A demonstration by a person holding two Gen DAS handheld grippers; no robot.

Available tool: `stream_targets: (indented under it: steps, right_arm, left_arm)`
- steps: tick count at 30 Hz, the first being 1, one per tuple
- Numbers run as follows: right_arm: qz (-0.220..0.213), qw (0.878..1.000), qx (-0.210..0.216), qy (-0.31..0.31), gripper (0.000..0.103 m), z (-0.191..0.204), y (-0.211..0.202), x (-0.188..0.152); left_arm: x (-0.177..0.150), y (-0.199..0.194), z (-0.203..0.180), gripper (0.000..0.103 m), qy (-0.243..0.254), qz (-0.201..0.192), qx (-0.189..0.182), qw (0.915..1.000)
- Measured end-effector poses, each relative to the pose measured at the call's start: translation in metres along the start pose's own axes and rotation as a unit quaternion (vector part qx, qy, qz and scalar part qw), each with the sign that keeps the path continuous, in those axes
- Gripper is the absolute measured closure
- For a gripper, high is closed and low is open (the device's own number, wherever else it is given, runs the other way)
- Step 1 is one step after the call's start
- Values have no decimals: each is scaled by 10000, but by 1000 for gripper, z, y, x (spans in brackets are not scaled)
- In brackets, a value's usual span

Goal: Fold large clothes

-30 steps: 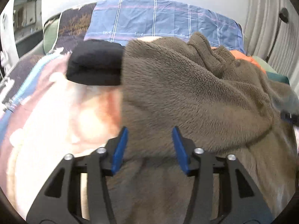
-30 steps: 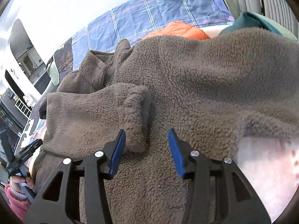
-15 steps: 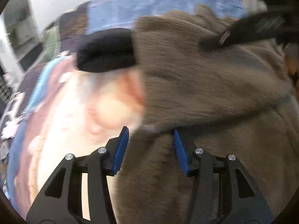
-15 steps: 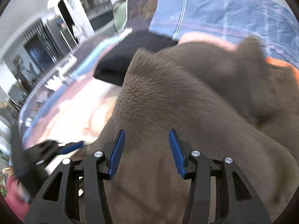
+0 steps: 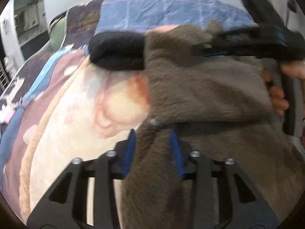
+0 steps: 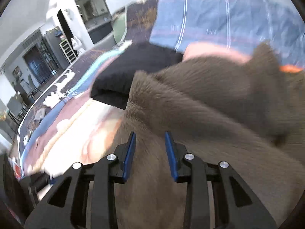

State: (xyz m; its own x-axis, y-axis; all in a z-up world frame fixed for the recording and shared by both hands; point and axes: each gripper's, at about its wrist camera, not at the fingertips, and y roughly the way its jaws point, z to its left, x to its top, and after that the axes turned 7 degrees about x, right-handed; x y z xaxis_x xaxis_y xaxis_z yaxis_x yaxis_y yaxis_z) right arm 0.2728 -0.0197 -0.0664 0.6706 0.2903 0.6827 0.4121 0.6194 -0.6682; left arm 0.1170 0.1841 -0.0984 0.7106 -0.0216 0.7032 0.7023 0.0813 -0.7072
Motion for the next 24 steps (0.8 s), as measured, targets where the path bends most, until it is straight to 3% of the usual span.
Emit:
stream_targets:
  steps: [3, 5, 9, 11, 12, 14, 17, 19, 21, 22, 24]
  right_arm:
    - [-173, 9994, -284, 23, 67, -22, -67, -31]
    - [-231, 9976, -490, 442, 66, -50, -101, -58]
    - [-280, 9839, -1047, 1419, 66, -107, -132, -108]
    - [-26, 9737, -1338, 1843, 67, -143, -127, -130]
    - [135, 9737, -1177, 1948, 69, -156, -118, -140]
    - [-177, 9789, -1109, 1706, 70, -156, -119, -147]
    - [-204, 9832, -1100, 1439, 64, -139, -134, -143]
    - [-503, 9832, -893, 1511, 58, -134, -159, -145]
    - [-1097, 9754, -816, 1729, 52, -143, -209, -154]
    - [-1320, 9703, -883, 1825, 49, -148, -227, -159]
    - [-1937, 9477, -1251, 2209, 45, -172, -282, -182]
  left_arm:
    - [12, -24, -20, 71, 306, -292, -224, 9989]
    - [27, -27, -43, 71, 585, -408, -376, 9967]
    - [48, -7, -90, 70, 915, -315, -614, 9934]
    - [57, 21, -111, 65, 945, -56, -765, 9926]
    - [56, 39, -122, 62, 1008, 56, -635, 9929]
    - [46, 74, -133, 56, 1083, 383, -327, 9928]
    - [38, 75, -141, 56, 1188, 116, -169, 9927]
    - [35, 75, -139, 56, 1158, 100, -210, 9930]
    - [34, 77, -137, 56, 1079, 113, -274, 9937]
    - [33, 77, -138, 56, 1094, 100, -255, 9936]
    - [33, 77, -141, 55, 1118, 72, -215, 9935]
